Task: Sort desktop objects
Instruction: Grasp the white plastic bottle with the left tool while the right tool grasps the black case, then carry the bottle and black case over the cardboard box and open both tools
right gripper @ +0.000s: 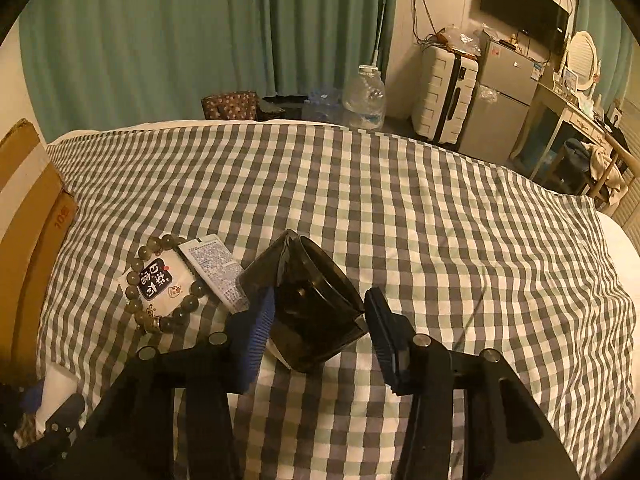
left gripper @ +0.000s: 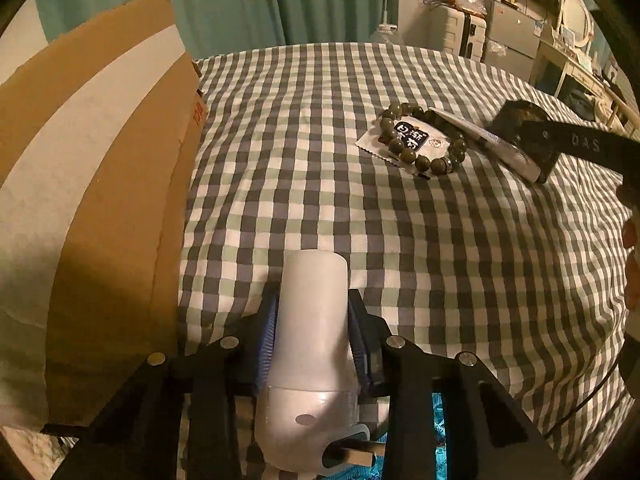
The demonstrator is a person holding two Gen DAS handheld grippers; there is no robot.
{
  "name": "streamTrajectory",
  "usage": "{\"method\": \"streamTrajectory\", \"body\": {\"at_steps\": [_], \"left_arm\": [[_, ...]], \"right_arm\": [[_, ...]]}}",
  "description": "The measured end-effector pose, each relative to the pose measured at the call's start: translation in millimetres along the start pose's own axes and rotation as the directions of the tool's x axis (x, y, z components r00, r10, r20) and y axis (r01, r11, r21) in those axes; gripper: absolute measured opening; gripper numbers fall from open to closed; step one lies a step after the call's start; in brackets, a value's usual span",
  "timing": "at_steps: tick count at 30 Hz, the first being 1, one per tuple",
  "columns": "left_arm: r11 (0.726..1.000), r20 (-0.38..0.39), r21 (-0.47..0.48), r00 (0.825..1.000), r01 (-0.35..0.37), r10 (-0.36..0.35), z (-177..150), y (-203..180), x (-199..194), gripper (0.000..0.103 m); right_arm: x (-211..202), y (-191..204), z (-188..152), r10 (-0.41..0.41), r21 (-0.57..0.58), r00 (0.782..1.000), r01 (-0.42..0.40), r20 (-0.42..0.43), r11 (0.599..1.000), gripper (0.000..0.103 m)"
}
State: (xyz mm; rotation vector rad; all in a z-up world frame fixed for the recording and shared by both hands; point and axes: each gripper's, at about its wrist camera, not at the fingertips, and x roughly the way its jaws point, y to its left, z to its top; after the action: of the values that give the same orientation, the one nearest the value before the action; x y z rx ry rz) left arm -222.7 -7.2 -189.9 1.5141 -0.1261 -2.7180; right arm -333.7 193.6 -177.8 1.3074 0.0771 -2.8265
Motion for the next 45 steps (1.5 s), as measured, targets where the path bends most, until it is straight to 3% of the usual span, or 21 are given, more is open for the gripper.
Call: {"method": "streamTrajectory", "body": {"at_steps": [4,6,9,19,20,22,23,24,27,31,34,37,40,45], "left_arm": [[1.000,0.046,0.022,0.999,-0.021,0.020,4,-8,-2,0.033],[1.000,0.053,0.023,0.998,-0.015,0.014,6,-8,-2,0.033],[1.000,0.055,0.025,0.998,-0.013,0.012,5,-7,-2,0.033],[1.000,0.054,0.000,0.999,0.005,-0.005,7,0,-7,0.033],[1.000,0.050,0.003,0.999,0.003,-0.003,5,0,-8,0.033],[1.000,0.044,-0.003,0.999,-0.007,0.007,4,-1,-8,0.033],[1.000,0.041,-0.004,0.999,-0.012,0.012,3,-1,-8,0.033],[1.000,0.039,-0.005,0.999,-0.015,0.015,2,0,-8,0.033],[1.000,0.015,-0.011,1.000,-0.020,0.020,-1,0,-6,0.033],[1.000,-0.018,-0.006,0.999,-0.029,0.029,-5,2,1,0.034],[1.000,-0.016,-0.005,1.000,-0.027,0.027,-7,3,1,0.034],[1.000,-0.011,-0.003,1.000,-0.023,0.023,-8,5,1,0.033],[1.000,-0.003,-0.002,1.000,-0.013,0.013,-9,6,-1,0.033],[1.000,0.048,0.005,0.999,0.014,-0.014,-6,0,-14,0.033]], "right_arm": [[-12,-7,-6,-0.035,0.002,0.999,0.035,0.038,0.999,0.046],[-27,-13,-10,-0.049,0.017,0.995,0.048,0.083,0.999,0.036],[-40,-24,-13,-0.053,0.043,0.993,0.049,0.101,0.998,0.036],[-52,-52,-19,-0.042,0.117,0.994,0.030,0.097,0.993,0.031],[-54,-54,-18,-0.032,0.120,0.995,0.020,0.098,0.993,0.033],[-60,-58,-15,-0.005,0.132,0.994,-0.010,0.114,0.991,0.064],[-63,-58,-14,0.002,0.142,0.992,-0.020,0.125,0.990,0.084],[-66,-58,-13,0.007,0.156,0.989,-0.030,0.149,0.987,0.086],[-62,-53,-5,0.041,0.155,0.988,-0.063,0.146,0.986,0.086],[-41,-37,1,0.031,0.099,0.994,-0.041,0.106,0.994,0.086],[-13,-19,3,-0.007,0.030,0.999,0.006,0.035,1.000,0.086],[7,-17,-1,-0.012,0.038,0.999,0.013,-0.032,0.999,0.083],[8,-24,-7,0.051,0.098,0.998,-0.047,-0.036,0.994,0.066],[-6,-41,-15,0.061,0.150,0.998,-0.055,-0.032,0.987,0.054]]}}
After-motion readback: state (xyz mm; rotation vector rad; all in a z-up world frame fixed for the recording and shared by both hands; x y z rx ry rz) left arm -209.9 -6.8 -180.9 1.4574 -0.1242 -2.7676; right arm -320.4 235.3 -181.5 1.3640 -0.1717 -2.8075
